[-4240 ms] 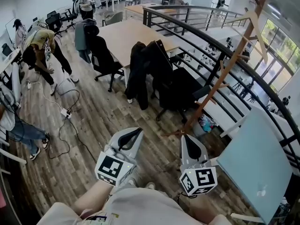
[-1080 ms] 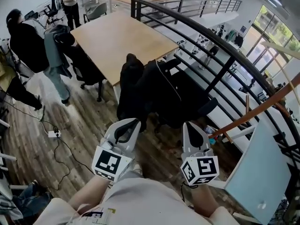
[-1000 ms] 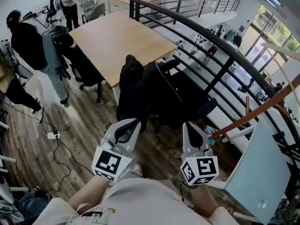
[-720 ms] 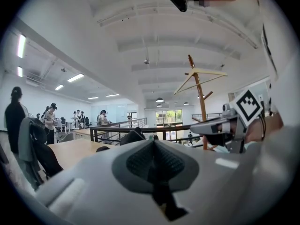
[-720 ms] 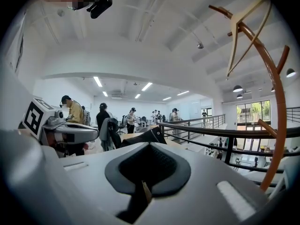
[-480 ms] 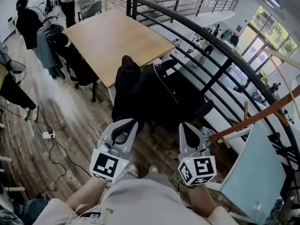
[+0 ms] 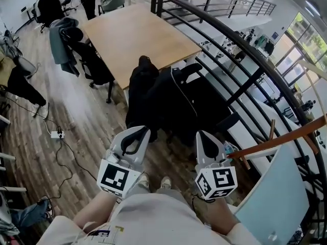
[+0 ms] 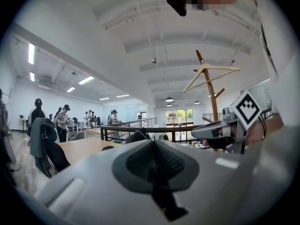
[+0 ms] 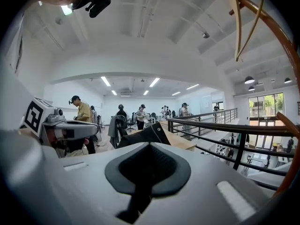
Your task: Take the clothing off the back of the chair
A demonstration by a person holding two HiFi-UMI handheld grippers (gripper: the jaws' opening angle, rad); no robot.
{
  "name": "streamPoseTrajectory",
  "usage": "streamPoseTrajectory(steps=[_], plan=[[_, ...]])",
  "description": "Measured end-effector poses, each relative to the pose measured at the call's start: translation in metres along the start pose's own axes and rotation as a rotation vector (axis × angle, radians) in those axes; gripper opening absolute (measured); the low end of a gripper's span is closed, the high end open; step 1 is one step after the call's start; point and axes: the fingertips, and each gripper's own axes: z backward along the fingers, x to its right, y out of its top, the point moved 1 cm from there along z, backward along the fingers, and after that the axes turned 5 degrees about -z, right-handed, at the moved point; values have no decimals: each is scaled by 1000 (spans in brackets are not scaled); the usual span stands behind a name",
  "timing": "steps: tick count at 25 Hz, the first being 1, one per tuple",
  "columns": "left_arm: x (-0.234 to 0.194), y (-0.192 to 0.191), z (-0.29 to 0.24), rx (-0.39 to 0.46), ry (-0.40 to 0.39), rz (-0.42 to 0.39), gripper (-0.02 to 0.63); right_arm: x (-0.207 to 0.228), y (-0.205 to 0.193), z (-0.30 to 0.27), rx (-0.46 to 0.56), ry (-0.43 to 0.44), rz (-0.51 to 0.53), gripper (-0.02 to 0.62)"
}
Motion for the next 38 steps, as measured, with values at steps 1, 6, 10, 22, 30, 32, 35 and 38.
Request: streamPoseTrajectory(steps=[1, 6, 10, 22, 30, 32, 35, 38], plan=[[1, -1, 0, -6, 9, -4, 6, 2, -1, 0, -3, 7, 0, 0], [1, -5, -7, -33, 46, -16, 75, 13, -2, -8, -3, 26, 26, 2], [2, -8, -19, -51, 55, -79, 166, 22, 13, -19, 38, 60, 58, 36], [-19, -54, -56, -125, 89, -74, 322, 37, 7, -90, 4, 215, -3, 294], [-33, -93, -75, -173, 79, -15, 371, 34, -3, -135, -30, 332, -26, 465], [-37, -102, -78, -169, 68, 28, 387, 35, -12, -147, -57, 349, -42, 481], [-38, -113, -83, -167, 43, 71, 411, 36, -27, -161, -105, 376, -46, 513], [-38, -128, -92, -184, -5, 119, 435, 37, -45, -175, -161, 398, -32, 536]])
